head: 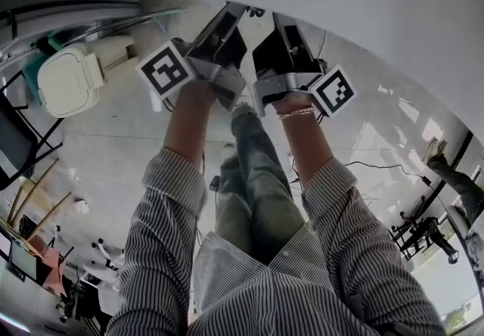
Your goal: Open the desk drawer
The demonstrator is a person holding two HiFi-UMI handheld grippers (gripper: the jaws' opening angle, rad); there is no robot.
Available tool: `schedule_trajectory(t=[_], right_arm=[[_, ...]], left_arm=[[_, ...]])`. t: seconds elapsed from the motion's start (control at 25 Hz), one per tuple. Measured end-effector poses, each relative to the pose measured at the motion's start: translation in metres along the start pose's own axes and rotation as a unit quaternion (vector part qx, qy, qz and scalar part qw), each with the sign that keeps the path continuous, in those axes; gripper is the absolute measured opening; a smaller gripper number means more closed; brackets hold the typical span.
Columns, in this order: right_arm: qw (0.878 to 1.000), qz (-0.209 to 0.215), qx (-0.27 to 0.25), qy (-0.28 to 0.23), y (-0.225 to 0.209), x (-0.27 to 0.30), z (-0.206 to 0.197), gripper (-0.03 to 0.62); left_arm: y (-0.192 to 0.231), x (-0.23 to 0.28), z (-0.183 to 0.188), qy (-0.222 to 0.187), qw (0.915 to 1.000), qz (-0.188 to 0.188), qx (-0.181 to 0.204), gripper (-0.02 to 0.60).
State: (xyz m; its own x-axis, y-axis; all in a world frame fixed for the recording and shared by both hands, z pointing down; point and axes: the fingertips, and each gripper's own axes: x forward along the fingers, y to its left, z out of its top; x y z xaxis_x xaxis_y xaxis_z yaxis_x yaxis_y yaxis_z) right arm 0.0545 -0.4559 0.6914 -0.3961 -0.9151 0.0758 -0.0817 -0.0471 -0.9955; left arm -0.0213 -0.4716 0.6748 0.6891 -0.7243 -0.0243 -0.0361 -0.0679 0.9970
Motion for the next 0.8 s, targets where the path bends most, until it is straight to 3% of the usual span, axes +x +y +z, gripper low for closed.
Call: schedule_trajectory(t=[0.8], right_arm=[[1.0, 0.007, 0.025, 0.004, -0.003, -0.047, -0.037, 0.038]], left_arm=[[0.007, -0.058, -0.03, -0.021, 0.9989, 0.04, -0.01, 0.038]])
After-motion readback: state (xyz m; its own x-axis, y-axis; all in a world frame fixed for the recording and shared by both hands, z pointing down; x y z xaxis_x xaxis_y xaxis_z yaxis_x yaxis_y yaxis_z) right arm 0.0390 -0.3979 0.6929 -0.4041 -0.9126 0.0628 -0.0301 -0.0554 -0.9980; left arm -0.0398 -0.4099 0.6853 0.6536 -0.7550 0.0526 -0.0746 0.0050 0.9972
